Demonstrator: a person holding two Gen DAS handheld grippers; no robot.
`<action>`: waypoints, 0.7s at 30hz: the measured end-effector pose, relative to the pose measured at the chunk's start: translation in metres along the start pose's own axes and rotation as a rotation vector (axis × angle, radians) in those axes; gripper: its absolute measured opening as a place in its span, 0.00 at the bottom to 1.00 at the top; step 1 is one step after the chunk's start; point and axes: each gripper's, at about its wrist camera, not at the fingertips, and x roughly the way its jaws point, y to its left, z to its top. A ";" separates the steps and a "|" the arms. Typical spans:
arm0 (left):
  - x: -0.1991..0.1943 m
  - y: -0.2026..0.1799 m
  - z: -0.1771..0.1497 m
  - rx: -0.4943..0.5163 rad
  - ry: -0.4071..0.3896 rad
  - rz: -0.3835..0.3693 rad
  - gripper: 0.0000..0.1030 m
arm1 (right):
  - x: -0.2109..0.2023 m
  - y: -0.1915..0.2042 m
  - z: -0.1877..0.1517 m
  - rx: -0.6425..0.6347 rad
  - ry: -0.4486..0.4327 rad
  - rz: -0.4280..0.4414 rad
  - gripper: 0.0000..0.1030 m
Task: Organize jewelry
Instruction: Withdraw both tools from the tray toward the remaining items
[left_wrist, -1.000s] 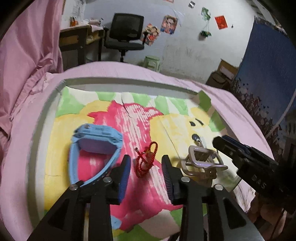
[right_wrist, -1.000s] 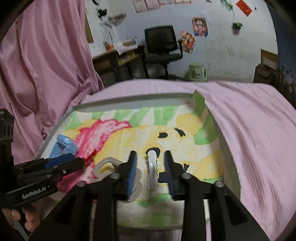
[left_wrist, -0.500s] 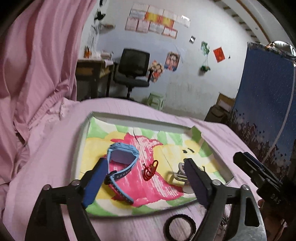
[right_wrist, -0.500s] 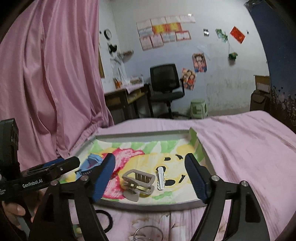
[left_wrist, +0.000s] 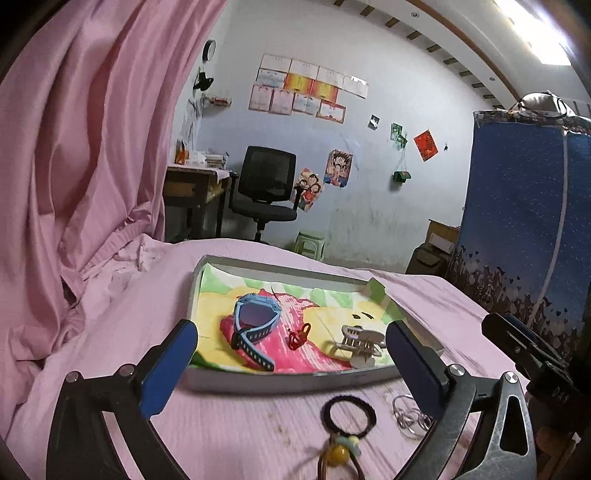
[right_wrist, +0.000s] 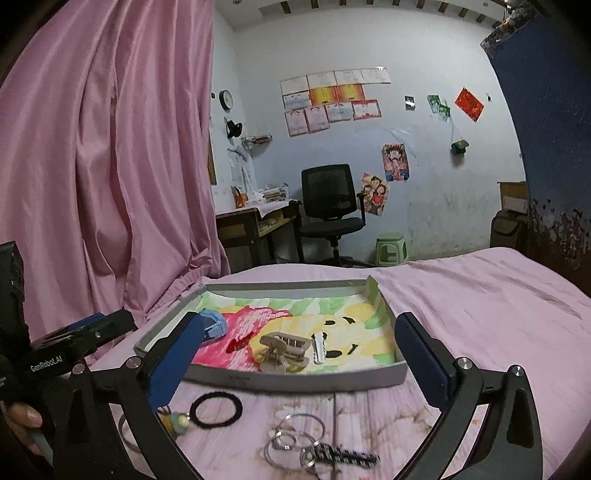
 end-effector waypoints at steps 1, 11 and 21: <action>-0.004 0.000 -0.002 0.003 -0.007 0.000 1.00 | -0.004 0.000 -0.001 -0.005 -0.002 -0.005 0.99; -0.044 -0.009 -0.025 0.059 -0.050 0.007 1.00 | -0.042 0.000 -0.017 -0.030 -0.014 -0.027 0.99; -0.058 -0.014 -0.050 0.098 0.023 -0.007 1.00 | -0.059 -0.012 -0.037 -0.024 0.064 -0.044 0.99</action>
